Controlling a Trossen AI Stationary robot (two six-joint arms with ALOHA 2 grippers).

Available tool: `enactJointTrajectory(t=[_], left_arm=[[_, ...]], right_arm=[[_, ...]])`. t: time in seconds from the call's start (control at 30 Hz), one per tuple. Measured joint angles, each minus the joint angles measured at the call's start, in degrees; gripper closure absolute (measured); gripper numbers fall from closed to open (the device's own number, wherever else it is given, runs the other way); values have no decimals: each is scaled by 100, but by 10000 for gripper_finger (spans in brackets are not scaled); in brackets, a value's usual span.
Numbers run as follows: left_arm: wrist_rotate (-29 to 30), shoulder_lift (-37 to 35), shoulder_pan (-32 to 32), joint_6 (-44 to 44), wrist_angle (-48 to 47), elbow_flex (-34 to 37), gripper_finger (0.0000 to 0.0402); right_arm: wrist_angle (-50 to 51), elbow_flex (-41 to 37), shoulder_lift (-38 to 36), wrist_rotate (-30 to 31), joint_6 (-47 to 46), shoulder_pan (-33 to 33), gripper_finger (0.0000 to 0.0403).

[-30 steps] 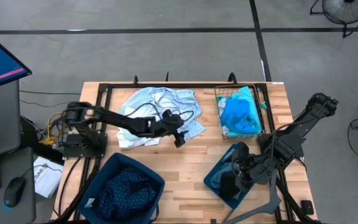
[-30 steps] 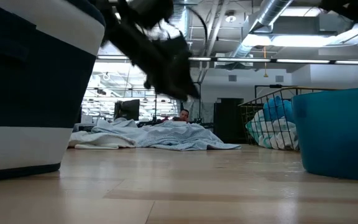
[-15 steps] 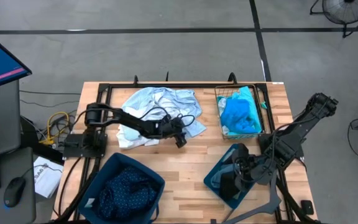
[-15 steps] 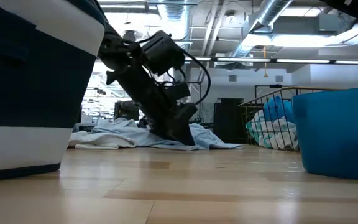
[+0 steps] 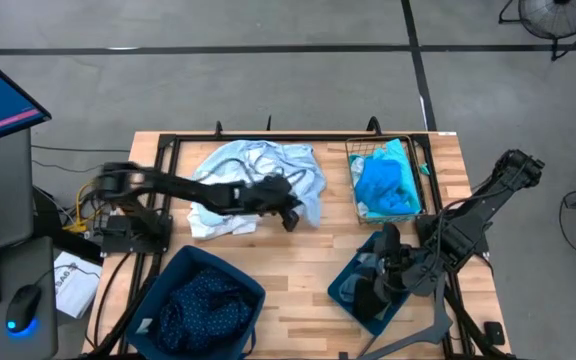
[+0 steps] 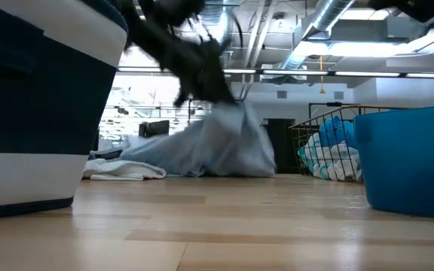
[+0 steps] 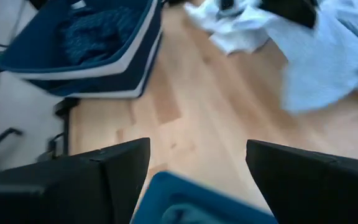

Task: Pick & Place Cloths
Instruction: Put the white shirt into the laundry organizer

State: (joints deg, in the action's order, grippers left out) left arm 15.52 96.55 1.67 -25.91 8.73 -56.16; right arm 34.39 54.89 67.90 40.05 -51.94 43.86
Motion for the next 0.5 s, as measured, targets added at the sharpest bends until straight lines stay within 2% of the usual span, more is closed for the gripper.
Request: enactJointTrajectory(t=[0.17, 0.33, 0.4, 0.5], left_arm=[[54, -1456, -252, 562, 44, 7, 401], [-43, -2600, -448, 784, 121, -9, 401], [-116, -2917, -536, 894, 178, -9, 401], [-263, -3257, -642, 992, 209, -9, 401]], right_arm=[[-44, 0, 1, 329, 738, -354, 143], [-693, -2, 2, 507, 2073, -1194, 143], [-1218, -2, 2, 411, 2765, -1554, 143], [-2011, -2, 2, -160, 3769, -2077, 143]])
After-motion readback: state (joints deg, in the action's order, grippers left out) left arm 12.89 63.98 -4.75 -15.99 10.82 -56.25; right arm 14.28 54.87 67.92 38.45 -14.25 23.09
